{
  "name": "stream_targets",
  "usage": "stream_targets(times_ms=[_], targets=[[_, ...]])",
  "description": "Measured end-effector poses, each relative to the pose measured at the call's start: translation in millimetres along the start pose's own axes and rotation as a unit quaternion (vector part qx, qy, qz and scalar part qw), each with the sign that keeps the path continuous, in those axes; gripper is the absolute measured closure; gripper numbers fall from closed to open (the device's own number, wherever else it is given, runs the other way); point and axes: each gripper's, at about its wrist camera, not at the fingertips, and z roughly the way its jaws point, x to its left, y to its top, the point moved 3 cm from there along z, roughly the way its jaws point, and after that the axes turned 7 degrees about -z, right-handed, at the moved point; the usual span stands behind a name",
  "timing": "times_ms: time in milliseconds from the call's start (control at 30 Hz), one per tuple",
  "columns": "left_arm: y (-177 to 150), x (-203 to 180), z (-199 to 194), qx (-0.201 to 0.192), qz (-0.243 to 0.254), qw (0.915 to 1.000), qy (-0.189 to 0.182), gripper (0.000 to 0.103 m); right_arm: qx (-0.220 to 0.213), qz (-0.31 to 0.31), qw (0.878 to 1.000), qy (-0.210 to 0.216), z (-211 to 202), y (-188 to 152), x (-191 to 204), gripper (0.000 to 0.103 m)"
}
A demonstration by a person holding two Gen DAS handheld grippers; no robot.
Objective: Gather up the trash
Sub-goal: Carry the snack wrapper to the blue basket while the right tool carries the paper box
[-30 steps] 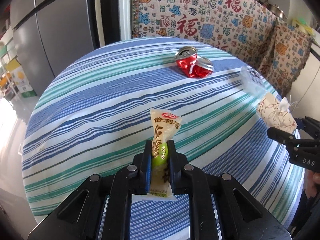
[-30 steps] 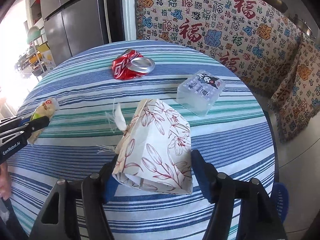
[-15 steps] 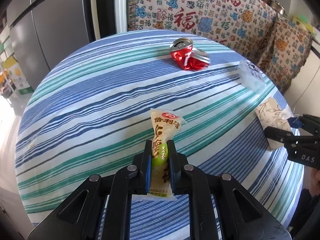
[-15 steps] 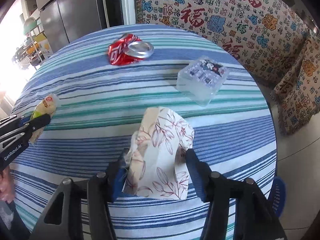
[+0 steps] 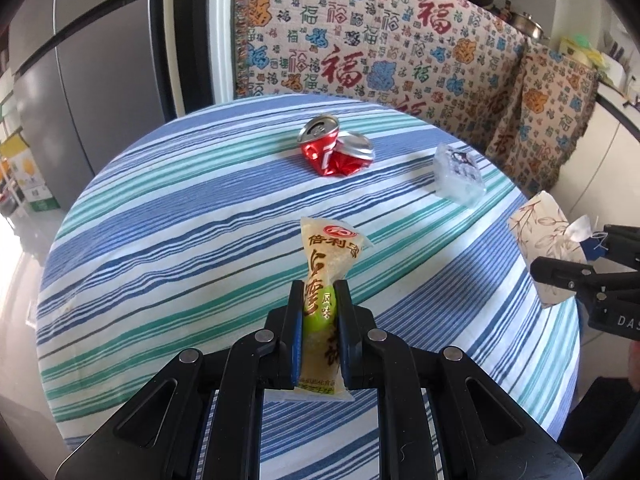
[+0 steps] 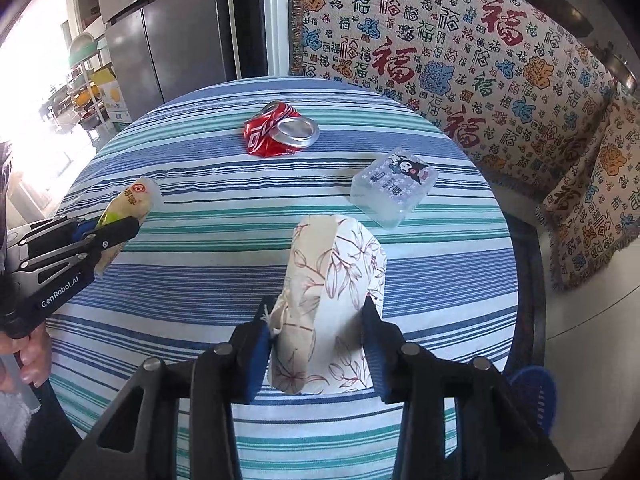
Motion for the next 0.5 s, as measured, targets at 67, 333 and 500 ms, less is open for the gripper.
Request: stream_targets(times_ms=[67,333,500], targets=[[1.7,-7.7,-2.1,-0.002,0.007,1.0,-0.004,0.09,-0.002,-0.002,1.0,-0.003,-7.2,-4.1,-5.4,0.061],[7.3,-38.0,-8.7,-0.01,0.029,0.9993,-0.02,0.09,-0.008,0.01,1.0,-0.009,-27.6,-19.4,-35.6,0.061],[6.7,-66.2,-17.8,-0.001,0.046,0.9977,-0.049,0.09,-0.015,0.024,0.999,-0.014,-45.6,-30.1,-57.9,0.061]])
